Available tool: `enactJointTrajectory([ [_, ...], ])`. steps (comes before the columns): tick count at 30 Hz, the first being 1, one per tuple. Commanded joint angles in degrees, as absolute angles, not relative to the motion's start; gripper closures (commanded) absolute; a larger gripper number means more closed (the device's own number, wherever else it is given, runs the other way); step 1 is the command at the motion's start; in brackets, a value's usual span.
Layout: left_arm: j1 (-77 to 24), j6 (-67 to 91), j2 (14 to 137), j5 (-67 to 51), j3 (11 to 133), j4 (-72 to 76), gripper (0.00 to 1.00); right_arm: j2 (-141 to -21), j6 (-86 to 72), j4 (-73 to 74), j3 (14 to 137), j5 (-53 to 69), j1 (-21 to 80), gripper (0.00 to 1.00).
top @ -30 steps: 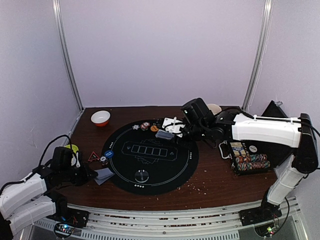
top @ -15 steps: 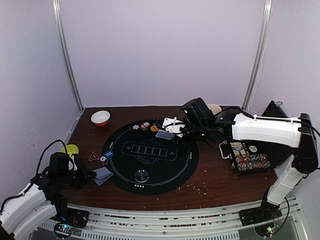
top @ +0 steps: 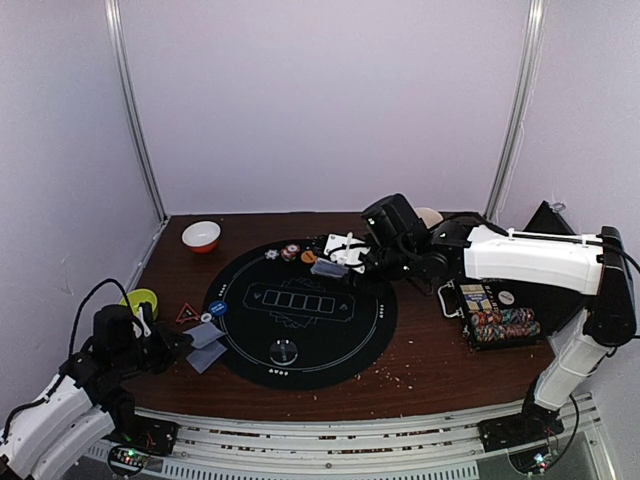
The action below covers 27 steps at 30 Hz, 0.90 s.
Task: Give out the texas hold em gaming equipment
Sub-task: Distribute the poker card in the small blind area.
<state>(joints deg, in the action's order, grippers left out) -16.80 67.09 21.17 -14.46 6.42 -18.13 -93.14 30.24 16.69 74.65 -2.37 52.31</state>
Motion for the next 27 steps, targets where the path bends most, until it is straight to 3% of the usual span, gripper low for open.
enactJointTrajectory([
  [1,-16.3,68.8,21.3,-16.4,2.0,-21.6,1.0,-93.6,30.5,17.0,76.4,-3.3,52.1,0.53],
  [13,-16.3,65.8,31.5,-13.7,6.6,-25.3,1.0,-93.3,30.5,17.4,76.6,-3.3,52.1,0.53],
  [19,-16.3,66.4,30.9,-14.0,6.0,-24.9,1.0,-93.2,30.7,17.6,76.5,-3.6,52.0,0.53],
  [20,-16.3,66.5,30.6,-14.0,6.0,-24.9,0.98,-93.3,30.7,17.6,76.5,-3.6,51.9,0.53],
  [23,-16.3,66.9,30.5,-14.1,6.2,-25.5,0.77,-93.4,30.8,17.7,76.6,-3.4,52.0,0.53],
  [27,-16.3,66.9,30.3,-12.7,7.5,-28.6,0.7,-93.5,30.9,17.7,77.0,-3.3,52.0,0.53],
])
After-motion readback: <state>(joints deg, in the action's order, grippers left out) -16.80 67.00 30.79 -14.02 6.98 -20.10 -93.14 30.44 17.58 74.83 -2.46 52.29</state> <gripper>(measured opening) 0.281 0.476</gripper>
